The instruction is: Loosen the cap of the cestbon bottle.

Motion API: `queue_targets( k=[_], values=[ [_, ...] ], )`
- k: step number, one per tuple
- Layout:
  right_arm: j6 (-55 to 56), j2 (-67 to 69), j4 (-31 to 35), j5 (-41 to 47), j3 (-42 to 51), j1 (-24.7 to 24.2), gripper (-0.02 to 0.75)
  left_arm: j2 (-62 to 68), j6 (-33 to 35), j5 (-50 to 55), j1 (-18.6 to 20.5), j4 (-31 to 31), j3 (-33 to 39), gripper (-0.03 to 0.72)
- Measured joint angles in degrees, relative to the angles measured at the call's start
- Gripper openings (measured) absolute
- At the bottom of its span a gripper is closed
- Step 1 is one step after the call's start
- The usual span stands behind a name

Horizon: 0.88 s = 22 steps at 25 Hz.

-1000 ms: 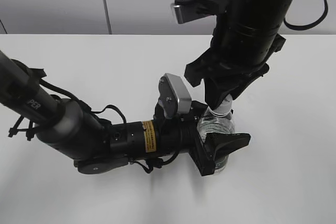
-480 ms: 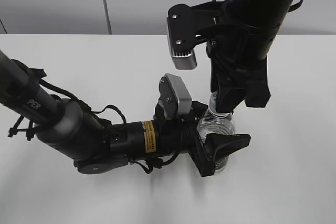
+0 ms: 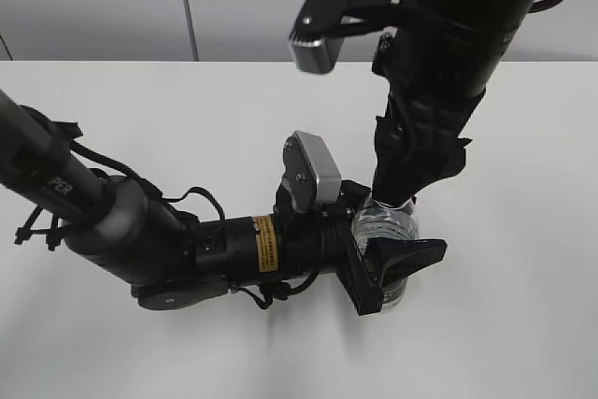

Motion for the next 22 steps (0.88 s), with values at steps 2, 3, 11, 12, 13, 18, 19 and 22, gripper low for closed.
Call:
queue_targets(
  k=[2, 3, 11, 12, 13, 18, 19, 22],
  values=[
    [12.67, -1.54, 0.11, 0.00, 0.00, 0.00, 0.635, 0.00, 0.00, 0.00, 0.00, 0.00, 0.00, 0.513],
    [18.95, -2.11, 0.11, 0.00, 0.00, 0.00, 0.645, 0.00, -0.05, 0.00, 0.00, 0.00, 0.00, 0.513],
    [50.52, -2.41, -1.78, 0.00, 0.00, 0.00, 0.552, 0.00, -0.06, 0.00, 0.00, 0.00, 0.00, 0.513],
    [51.19, -2.34, -1.66, 0.00, 0.00, 0.00, 0.546, 0.00, -0.06, 0.00, 0.00, 0.00, 0.00, 0.513],
    [51.48, -2.10, -1.59, 0.00, 0.00, 0.00, 0.542, 0.00, -0.06, 0.00, 0.00, 0.00, 0.00, 0.513],
    [52.22, 0.69, -1.22, 0.00, 0.00, 0.00, 0.540, 0.00, -0.11, 0.00, 0.00, 0.00, 0.00, 0.513],
    [52.23, 1.35, -1.22, 0.00, 0.00, 0.00, 0.540, 0.00, -0.11, 0.00, 0.00, 0.00, 0.00, 0.513],
    [52.28, 2.60, -1.49, 0.00, 0.00, 0.00, 0.536, 0.00, -0.11, 0.00, 0.00, 0.00, 0.00, 0.513]
  ],
)
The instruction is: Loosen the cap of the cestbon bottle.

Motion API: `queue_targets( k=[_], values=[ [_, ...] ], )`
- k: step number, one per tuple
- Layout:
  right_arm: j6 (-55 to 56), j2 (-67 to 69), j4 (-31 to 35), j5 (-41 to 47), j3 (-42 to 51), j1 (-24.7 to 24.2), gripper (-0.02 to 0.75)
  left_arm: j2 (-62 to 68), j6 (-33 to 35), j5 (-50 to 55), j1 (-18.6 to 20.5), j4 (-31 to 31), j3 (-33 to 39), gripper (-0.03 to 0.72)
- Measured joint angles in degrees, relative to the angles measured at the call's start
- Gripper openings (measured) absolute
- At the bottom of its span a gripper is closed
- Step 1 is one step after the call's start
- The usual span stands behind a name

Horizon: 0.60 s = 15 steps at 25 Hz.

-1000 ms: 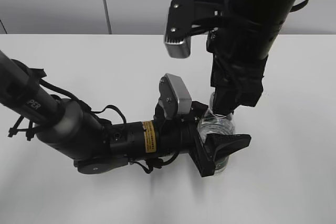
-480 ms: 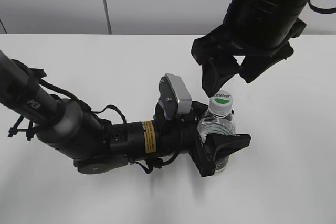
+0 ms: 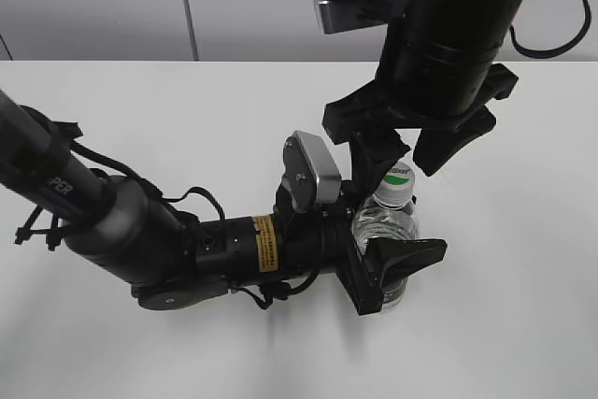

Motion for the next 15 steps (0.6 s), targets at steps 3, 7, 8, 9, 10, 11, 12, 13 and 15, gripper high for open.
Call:
queue_targets(
  k=[3, 7, 8, 9, 10, 11, 12, 13, 15],
  values=[
    [-0.06, 0.43, -1.45, 0.00, 0.00, 0.00, 0.462, 0.00, 0.00, 0.00, 0.00, 0.00, 0.00, 0.513],
    [-8.35, 0.43, -2.47, -0.26, 0.00, 0.12, 0.296, 0.00, -0.15, 0.19, 0.00, -0.15, -0.11, 0.512],
    [-13.73, 0.43, -2.59, -0.24, 0.00, 0.12, 0.296, 0.00, -0.15, 0.18, 0.00, -0.15, -0.11, 0.512],
    [-19.27, 0.43, -2.66, -0.24, 0.00, 0.17, 0.296, 0.00, -0.15, 0.18, 0.00, -0.15, -0.11, 0.512],
    [-27.29, 0.43, -2.60, -0.24, -0.05, 0.17, 0.296, 0.00, -0.15, 0.18, 0.00, -0.15, -0.11, 0.512],
    [-36.17, 0.43, -2.60, -0.24, -0.05, 0.17, 0.296, 0.00, -0.15, 0.18, 0.00, -0.15, -0.11, 0.512],
    [-44.09, 0.43, -2.54, -0.24, -0.11, 0.17, 0.296, 0.00, -0.15, 0.18, 0.00, -0.15, -0.11, 0.512],
    [-53.61, 0.43, -2.48, -0.19, -0.22, 0.17, 0.296, 0.00, -0.15, 0.25, 0.00, -0.15, -0.11, 0.512],
    [-70.02, 0.43, -2.26, -0.06, -0.34, 0.17, 0.296, 0.00, -0.15, 0.25, 0.00, -0.15, -0.11, 0.511]
  ],
)
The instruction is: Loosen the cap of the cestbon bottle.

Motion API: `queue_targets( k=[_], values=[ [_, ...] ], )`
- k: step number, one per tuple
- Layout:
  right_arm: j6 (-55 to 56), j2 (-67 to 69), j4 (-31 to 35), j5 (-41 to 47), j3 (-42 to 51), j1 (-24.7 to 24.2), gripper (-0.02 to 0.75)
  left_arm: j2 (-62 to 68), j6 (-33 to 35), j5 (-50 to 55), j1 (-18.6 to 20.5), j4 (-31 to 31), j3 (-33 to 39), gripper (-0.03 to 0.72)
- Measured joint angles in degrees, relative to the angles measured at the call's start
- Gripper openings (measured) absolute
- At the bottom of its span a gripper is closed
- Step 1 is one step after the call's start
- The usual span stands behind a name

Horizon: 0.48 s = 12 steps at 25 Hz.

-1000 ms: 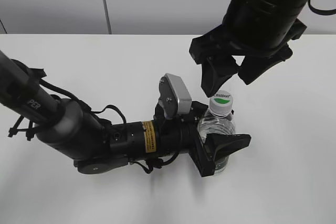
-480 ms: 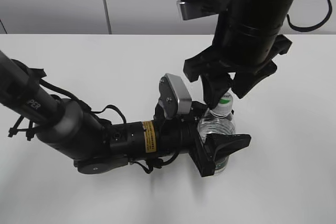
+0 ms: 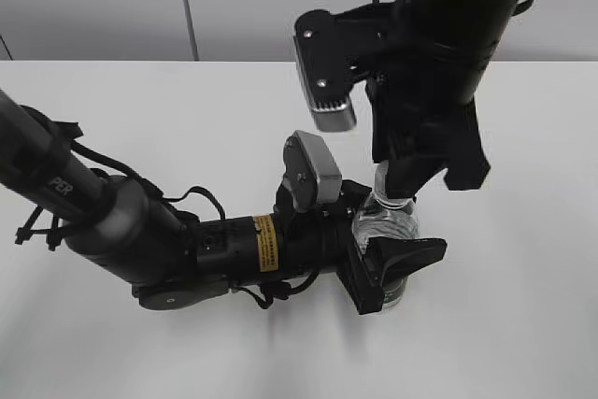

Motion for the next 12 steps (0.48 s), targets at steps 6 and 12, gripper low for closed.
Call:
queue_targets(
  k=[6, 12],
  values=[
    [-12.51, 0.00, 1.59, 0.06, -0.10, -0.06, 0.296, 0.00, 0.05, 0.00, 0.00, 0.05, 0.00, 0.511],
    [-11.21, -0.17, 2.96, 0.06, -0.10, -0.21, 0.296, 0.00, 0.10, -0.10, 0.00, 0.16, 0.00, 0.511]
  ],
)
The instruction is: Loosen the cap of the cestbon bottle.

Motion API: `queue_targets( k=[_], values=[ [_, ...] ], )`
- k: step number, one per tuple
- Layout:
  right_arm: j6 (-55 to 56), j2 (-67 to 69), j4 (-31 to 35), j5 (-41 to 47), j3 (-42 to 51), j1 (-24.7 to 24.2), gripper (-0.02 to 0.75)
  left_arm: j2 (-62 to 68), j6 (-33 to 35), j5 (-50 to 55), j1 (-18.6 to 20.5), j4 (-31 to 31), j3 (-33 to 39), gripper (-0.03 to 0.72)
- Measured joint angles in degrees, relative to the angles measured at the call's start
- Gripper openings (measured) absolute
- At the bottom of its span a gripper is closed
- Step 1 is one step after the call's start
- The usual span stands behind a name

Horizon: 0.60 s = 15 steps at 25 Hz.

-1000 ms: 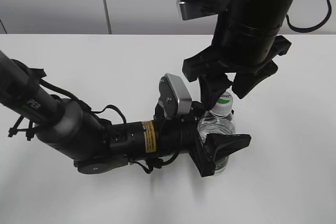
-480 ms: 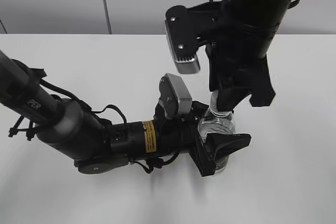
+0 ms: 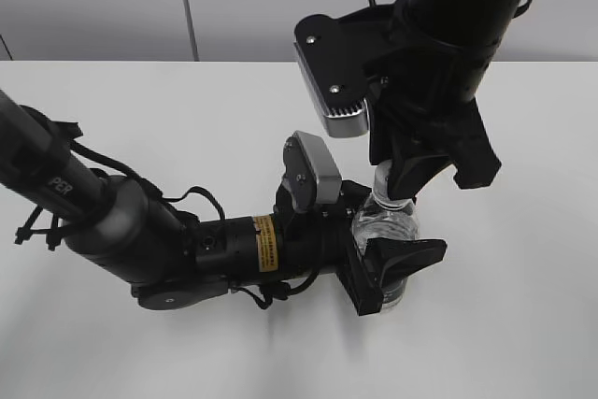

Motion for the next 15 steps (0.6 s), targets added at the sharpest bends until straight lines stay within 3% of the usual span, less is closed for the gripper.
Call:
queue_targets(
  k=[4, 9, 13, 15],
  values=[
    [3.37, -0.19, 0.54, -0.13, 0.06, -0.14, 0.330, 0.00, 0.05, -0.12, 0.00, 0.05, 0.00, 0.511],
    [12.49, -1.98, 2.87, -2.10, 0.06, -0.14, 0.484, 0.00, 0.00, -0.06, 0.00, 0.00, 0.00, 0.511],
    [18.60, -3.71, 2.93, -1.95, 0.06, -0.14, 0.513, 0.00, -0.06, -0.06, 0.00, 0.00, 0.00, 0.511],
    [27.34, -4.98, 3.00, -1.44, 0.06, -0.14, 0.515, 0.00, -0.06, -0.06, 0.00, 0.00, 0.00, 0.511]
  ],
)
